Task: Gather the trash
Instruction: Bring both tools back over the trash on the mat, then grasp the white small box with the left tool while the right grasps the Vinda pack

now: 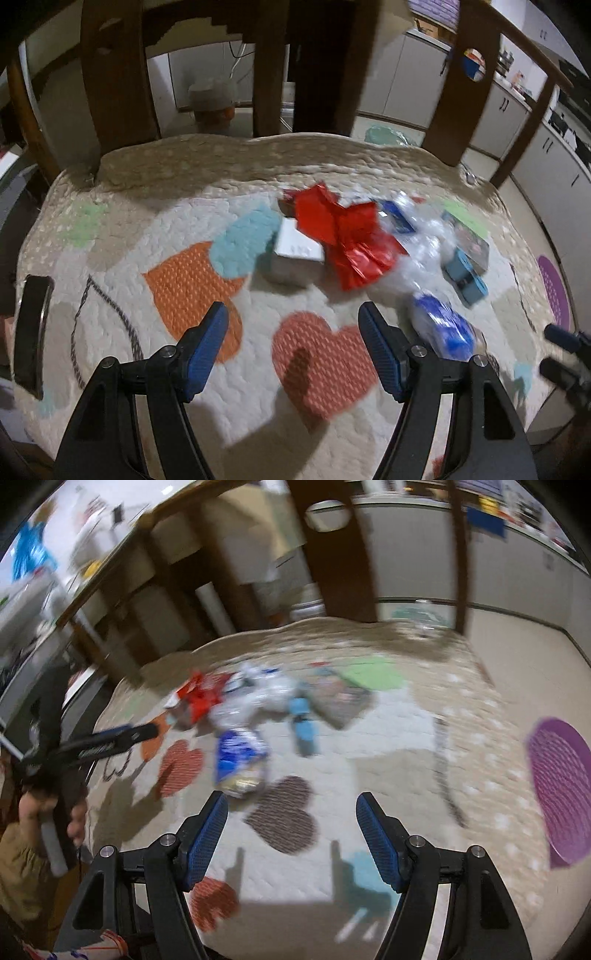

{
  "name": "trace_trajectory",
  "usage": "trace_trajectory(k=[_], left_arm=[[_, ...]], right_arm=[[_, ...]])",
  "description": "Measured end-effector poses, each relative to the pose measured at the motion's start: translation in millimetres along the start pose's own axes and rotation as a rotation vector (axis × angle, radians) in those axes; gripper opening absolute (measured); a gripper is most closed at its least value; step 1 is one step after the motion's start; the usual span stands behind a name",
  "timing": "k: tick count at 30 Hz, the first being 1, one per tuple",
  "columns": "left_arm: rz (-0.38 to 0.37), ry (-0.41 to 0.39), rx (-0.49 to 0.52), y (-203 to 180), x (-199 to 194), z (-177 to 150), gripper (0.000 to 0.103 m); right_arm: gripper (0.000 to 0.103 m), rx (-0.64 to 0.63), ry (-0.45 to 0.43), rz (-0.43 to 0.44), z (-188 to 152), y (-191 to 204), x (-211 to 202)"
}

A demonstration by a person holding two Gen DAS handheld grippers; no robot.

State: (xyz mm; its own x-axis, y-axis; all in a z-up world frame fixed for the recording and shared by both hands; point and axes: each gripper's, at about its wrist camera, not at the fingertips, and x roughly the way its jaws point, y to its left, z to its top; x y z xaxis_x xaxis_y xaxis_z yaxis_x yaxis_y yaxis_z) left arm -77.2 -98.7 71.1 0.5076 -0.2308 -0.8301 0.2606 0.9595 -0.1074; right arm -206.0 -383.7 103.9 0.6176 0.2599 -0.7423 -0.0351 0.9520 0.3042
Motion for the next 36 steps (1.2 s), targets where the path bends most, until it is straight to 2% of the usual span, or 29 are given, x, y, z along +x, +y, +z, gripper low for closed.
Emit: trace_trajectory(k=[7, 12, 16, 17, 18, 20, 22, 25, 30, 36], left_arm=[[-0.002, 0.003, 0.03, 0.1, 32.3, 19.3, 0.072], [-0.012, 0.014, 0.069, -4.9, 50.1, 29.0, 0.072], [-0.016, 0.022, 0.056, -2.5, 60.7, 29.5, 0.071], [-0.019, 0.022, 0.045, -1.2, 62.2, 28.6, 0.06], [-0.023, 0.028, 0.033, 0.1, 63.9, 27.1, 0.037], [-0.033, 0.053, 0.018, 1.5, 67.7, 23.8, 0.033], [-0.026, 0.042, 0.009, 2.1, 64.0, 18.4, 0.033], [-0.025, 0.029, 0.001, 1.9, 52.7, 11.8, 0.033], [-0.035, 0.017, -0.029, 4.5, 25.8, -0.4, 0.033], [-0.014, -0.006, -0.038, 6.0, -7.8, -21.8, 0.033]], right_arm=[[0.076, -0.071, 0.067, 0.033, 26.7, 36.8, 52.1], [0.076, -0.086, 0.13, 0.018, 36.8, 42.3, 81.3], [0.074, -0.091, 0.15, 0.012, 40.0, 45.1, 99.1], [0.074, -0.092, 0.153, 0.008, 40.5, 45.9, 102.6], [0.072, -0.093, 0.155, 0.006, 41.0, 46.7, 105.8], [0.069, -0.094, 0.16, -0.002, 41.5, 47.3, 110.5], [0.057, -0.095, 0.167, -0.005, 41.0, 48.0, 114.6], [0.048, -0.103, 0.166, -0.004, 39.0, 51.2, 114.9], [0.046, -0.106, 0.153, 0.006, 34.7, 55.8, 105.2], [0.046, -0.079, 0.135, 0.038, 25.9, 56.4, 85.0]])
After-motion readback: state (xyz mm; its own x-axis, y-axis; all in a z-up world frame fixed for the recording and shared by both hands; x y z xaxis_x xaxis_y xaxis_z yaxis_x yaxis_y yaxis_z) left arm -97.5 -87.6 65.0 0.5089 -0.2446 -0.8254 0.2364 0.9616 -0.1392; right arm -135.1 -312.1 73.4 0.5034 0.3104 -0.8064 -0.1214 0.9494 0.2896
